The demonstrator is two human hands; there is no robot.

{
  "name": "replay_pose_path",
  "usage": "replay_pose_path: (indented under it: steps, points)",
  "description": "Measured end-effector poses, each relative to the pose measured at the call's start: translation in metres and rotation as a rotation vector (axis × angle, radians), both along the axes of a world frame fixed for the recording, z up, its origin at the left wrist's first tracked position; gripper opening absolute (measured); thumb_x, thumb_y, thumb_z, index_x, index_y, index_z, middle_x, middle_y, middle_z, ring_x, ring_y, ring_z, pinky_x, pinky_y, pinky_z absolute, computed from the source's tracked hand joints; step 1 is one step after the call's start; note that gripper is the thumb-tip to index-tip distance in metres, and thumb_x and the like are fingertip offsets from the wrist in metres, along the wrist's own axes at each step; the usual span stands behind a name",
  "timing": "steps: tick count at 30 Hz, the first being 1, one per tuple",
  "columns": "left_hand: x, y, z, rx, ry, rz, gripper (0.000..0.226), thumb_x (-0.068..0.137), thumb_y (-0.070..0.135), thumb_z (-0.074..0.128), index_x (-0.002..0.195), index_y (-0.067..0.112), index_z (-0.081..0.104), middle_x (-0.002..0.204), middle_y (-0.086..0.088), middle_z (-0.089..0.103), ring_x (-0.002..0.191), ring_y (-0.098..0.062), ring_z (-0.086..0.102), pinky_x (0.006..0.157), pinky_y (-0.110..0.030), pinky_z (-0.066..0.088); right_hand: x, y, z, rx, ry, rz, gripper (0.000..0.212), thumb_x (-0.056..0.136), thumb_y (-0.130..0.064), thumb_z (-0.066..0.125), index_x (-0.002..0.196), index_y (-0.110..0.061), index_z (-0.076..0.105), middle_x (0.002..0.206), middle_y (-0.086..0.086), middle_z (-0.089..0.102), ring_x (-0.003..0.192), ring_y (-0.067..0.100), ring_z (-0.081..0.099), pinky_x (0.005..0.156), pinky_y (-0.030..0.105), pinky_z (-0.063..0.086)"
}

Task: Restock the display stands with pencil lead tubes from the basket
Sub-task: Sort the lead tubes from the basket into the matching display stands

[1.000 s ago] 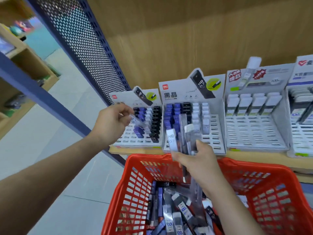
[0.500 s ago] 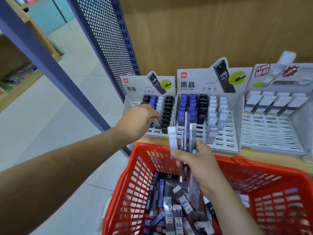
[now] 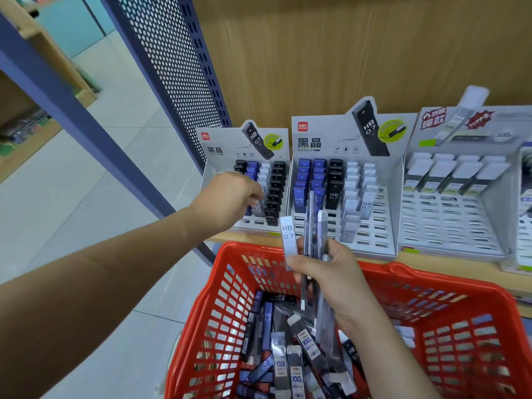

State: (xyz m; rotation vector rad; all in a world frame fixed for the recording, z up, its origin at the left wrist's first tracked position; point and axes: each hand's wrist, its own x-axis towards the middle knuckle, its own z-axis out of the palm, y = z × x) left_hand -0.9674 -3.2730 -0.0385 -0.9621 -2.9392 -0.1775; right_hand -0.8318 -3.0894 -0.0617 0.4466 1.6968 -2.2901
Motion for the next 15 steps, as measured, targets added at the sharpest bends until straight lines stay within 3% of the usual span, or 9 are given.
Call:
replay_pose_path:
  steps: [4, 7, 9, 12, 15]
  points:
    - [0.002, 0.009, -0.007, 0.05, -0.031, 0.077, 0.021, 0.086, 0.002, 0.058, 0.095, 0.011, 0.074, 0.092, -0.01, 0.067, 0.092, -0.031, 0.059, 0.079, -0.038, 0.049, 0.001, -0.002, 0.001, -0.018, 0.005, -0.005, 0.017, 0.081, 0.006, 0.073, 0.093, -0.001, 0.063, 0.056, -0.006, 0.067, 0.05, 0.003, 0.063, 0.048, 0.015, 0.048]
    - [0.005, 0.014, 0.002, 0.066, -0.061, 0.231, 0.027, 0.089, 0.001, 0.054, 0.108, 0.012, 0.07, 0.098, -0.005, 0.068, 0.09, -0.021, 0.061, 0.077, -0.026, 0.046, 0.0, -0.003, 0.003, -0.018, 0.012, -0.003, 0.025, 0.082, 0.006, 0.071, 0.103, 0.01, 0.059, 0.054, -0.006, 0.065, 0.048, 0.005, 0.062, 0.047, 0.016, 0.048]
    - [0.01, 0.019, 0.019, 0.212, -0.091, 0.331, 0.02, 0.091, 0.005, 0.057, 0.103, 0.014, 0.071, 0.092, 0.001, 0.069, 0.081, -0.013, 0.059, 0.07, -0.015, 0.041, -0.001, -0.003, 0.005, -0.001, 0.019, 0.002, 0.026, 0.083, 0.005, 0.071, 0.104, 0.01, 0.058, 0.054, -0.006, 0.065, 0.048, 0.005, 0.062, 0.047, 0.018, 0.049]
    - [0.027, 0.028, 0.052, 0.578, -0.572, 0.384, 0.01, 0.091, 0.017, 0.064, 0.091, 0.012, 0.072, 0.077, -0.002, 0.07, 0.067, -0.013, 0.062, 0.059, -0.015, 0.05, -0.001, -0.003, 0.008, 0.021, 0.024, 0.005, 0.022, 0.082, 0.002, 0.073, 0.101, 0.004, 0.061, 0.056, -0.006, 0.066, 0.049, 0.005, 0.063, 0.047, 0.019, 0.05]
    - [0.046, 0.027, 0.065, 0.473, -0.89, 0.282, 0.02, 0.085, 0.022, 0.069, 0.102, 0.011, 0.07, 0.075, -0.003, 0.071, 0.064, -0.014, 0.067, 0.062, -0.022, 0.055, 0.001, -0.008, 0.011, 0.073, 0.03, 0.02, 0.017, 0.081, -0.001, 0.075, 0.093, -0.005, 0.063, 0.06, -0.003, 0.067, 0.051, 0.009, 0.063, 0.05, 0.028, 0.053]
